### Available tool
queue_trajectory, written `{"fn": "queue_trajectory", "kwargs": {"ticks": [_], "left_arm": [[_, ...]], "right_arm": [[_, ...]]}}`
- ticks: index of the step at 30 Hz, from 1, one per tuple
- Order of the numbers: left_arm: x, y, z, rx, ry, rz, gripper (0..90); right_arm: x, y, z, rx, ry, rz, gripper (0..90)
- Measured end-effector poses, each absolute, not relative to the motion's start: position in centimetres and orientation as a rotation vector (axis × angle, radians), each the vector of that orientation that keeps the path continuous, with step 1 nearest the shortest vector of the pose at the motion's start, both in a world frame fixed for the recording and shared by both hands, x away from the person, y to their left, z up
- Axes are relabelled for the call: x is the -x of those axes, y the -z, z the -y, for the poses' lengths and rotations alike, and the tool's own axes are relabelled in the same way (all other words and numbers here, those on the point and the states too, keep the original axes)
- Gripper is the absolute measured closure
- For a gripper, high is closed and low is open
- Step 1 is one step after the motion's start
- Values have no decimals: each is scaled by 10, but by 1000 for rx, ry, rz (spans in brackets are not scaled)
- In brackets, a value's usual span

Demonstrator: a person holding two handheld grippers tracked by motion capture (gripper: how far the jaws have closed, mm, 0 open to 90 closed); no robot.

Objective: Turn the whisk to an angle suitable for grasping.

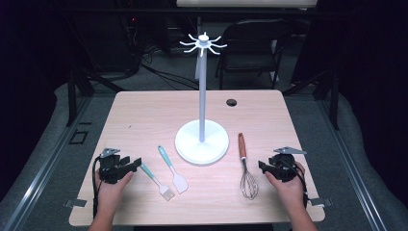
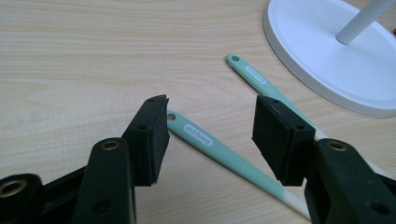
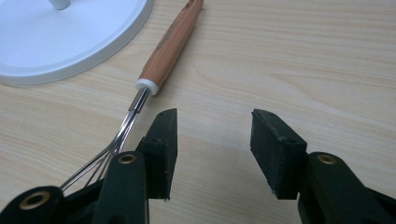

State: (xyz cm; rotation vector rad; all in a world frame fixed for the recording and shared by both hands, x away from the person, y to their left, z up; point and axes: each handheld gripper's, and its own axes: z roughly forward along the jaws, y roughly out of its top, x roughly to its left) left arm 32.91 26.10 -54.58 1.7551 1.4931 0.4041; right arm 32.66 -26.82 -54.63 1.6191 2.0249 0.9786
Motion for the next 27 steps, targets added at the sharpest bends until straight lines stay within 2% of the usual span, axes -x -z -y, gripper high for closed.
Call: {"fn": "queue_trajectory", "kwargs": {"ticks": [13, 27], "left_arm": [[-329, 547, -263, -1745, -400, -1497, 454], [-329, 547, -267, -1744, -398, -1502, 453]], "right_arm": [[-341, 534, 265, -1644, -935, -2031, 505], [-377, 513, 240, -1664, -846, -2138, 482]]}}
